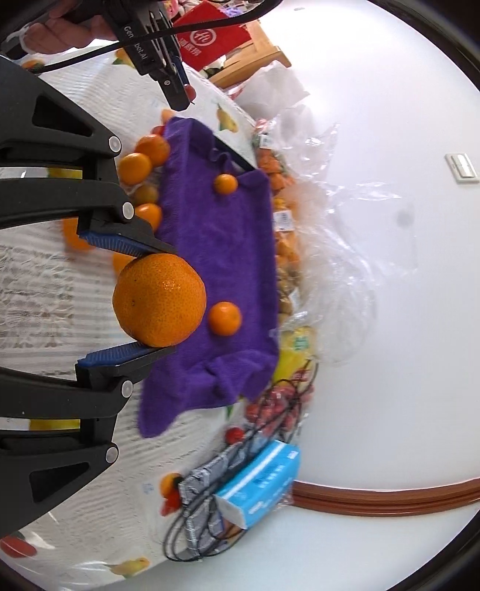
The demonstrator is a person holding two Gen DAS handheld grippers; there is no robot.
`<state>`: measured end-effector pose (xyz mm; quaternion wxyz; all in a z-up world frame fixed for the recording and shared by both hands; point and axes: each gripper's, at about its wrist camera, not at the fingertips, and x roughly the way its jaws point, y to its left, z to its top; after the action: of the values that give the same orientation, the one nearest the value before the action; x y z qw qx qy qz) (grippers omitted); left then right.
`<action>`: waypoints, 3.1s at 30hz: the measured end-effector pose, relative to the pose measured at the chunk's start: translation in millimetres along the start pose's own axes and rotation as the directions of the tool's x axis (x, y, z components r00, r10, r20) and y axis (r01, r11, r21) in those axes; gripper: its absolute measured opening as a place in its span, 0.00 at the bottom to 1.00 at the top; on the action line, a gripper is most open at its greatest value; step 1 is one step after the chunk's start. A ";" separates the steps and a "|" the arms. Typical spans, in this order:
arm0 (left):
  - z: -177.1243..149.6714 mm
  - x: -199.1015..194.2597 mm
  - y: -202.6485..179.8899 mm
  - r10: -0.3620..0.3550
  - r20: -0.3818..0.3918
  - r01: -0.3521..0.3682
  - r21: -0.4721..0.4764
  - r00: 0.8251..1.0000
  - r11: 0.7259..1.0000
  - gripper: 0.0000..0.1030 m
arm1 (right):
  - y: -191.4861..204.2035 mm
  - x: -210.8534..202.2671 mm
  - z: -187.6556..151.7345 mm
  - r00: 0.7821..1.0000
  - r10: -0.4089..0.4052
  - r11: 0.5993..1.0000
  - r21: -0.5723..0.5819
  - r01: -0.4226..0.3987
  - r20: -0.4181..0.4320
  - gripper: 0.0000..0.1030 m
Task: Organize fruits
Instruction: 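Carry the orange and the apple over the purple towel with both tools, then lower the orange onto the towel and open the right tool while the left tool lowers the apple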
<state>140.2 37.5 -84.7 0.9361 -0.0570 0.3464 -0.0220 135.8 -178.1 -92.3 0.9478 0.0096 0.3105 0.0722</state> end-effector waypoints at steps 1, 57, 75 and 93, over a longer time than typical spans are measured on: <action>4.4 -0.9 -0.9 0.010 0.017 -0.010 0.001 1.000 1.000 0.23 | 1.2 -0.5 5.2 1.000 0.002 1.000 -0.001 -0.002 0.011 0.42; 53.0 94.9 14.9 0.069 -0.017 -0.070 -0.023 0.997 0.997 0.23 | -5.3 103.0 53.9 1.000 -0.005 1.000 0.004 0.005 0.005 0.42; 51.8 97.0 18.3 0.068 -0.031 -0.069 -0.038 0.997 0.997 0.23 | -3.4 115.9 45.0 0.999 -0.014 1.000 -0.012 0.013 -0.047 0.42; 51.1 99.4 18.6 0.076 -0.037 -0.077 -0.041 0.996 0.996 0.23 | -3.4 120.6 43.3 0.998 -0.018 1.000 -0.025 0.016 -0.068 0.42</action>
<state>248.9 52.6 -112.7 0.9286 -0.0629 0.3650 0.0202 257.8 -163.1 -128.4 0.9373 -0.0072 0.3417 0.0681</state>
